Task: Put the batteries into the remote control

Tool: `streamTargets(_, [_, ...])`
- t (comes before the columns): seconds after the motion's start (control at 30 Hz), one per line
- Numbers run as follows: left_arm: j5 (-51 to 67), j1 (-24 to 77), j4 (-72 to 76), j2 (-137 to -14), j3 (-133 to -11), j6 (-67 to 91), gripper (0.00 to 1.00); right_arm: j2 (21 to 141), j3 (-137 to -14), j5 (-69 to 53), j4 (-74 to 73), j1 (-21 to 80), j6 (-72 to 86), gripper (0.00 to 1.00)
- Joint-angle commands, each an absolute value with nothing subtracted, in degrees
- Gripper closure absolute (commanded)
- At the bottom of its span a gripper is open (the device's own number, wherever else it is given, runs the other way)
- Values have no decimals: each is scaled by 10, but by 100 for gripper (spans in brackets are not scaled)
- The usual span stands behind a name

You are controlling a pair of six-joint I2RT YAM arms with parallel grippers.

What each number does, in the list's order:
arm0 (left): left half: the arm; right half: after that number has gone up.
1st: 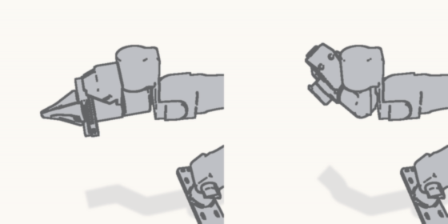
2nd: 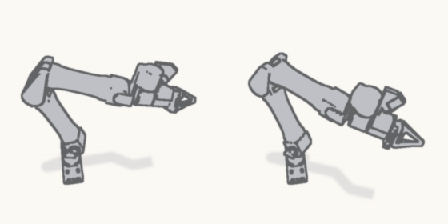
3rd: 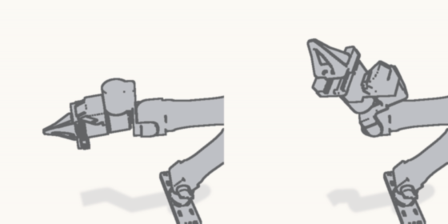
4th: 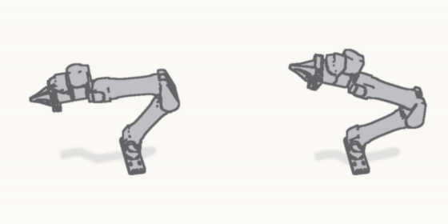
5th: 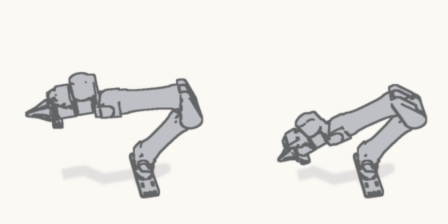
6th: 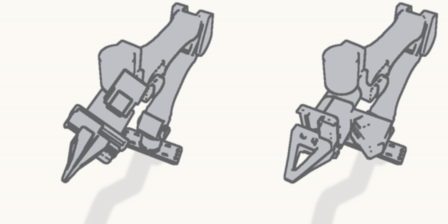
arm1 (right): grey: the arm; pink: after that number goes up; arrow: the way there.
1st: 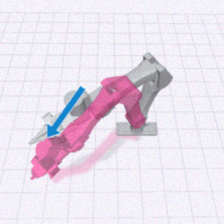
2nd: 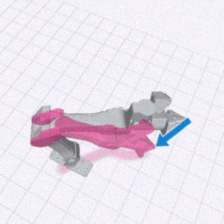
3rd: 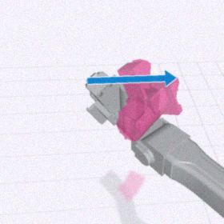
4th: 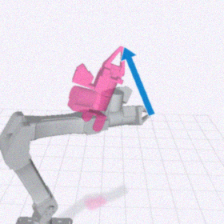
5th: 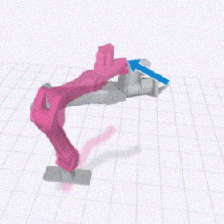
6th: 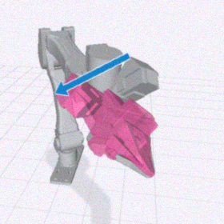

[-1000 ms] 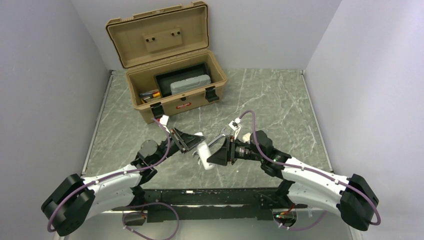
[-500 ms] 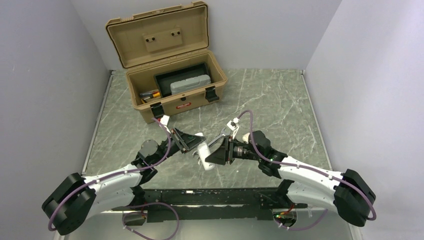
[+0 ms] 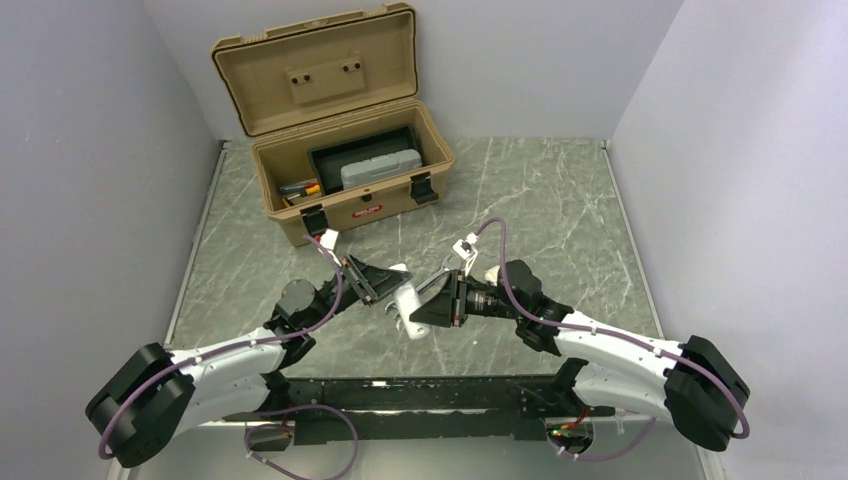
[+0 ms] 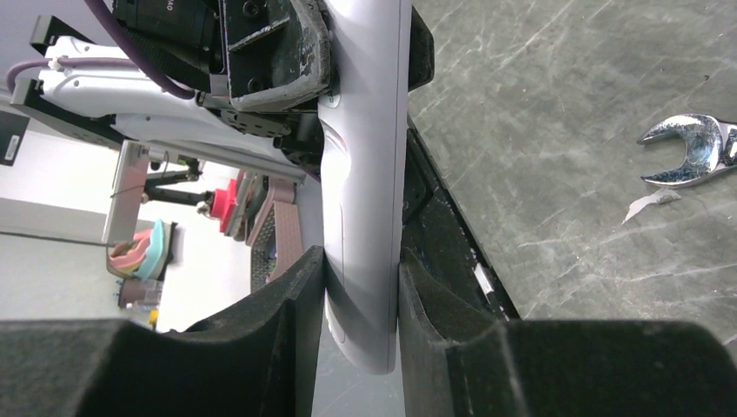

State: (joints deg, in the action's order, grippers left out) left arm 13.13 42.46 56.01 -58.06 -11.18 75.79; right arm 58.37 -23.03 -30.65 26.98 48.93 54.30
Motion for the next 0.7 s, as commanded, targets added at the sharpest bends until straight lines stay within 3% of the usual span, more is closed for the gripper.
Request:
streamTargets(0.0, [147, 428, 607, -585, -122, 761, 83, 579, -236, -294, 294, 489, 534, 98])
streamTargets(0.1, [145, 427, 599, -578, -122, 755, 73, 573, -237, -288, 290, 488, 531, 100])
streamTargets(0.4, [130, 427, 528, -540, -130, 732, 30, 540, -238, -269, 277, 489, 523, 100])
streamTargets(0.67, [111, 424, 442, -506, -128, 709, 1, 491, -249, -205, 186, 488, 495, 100])
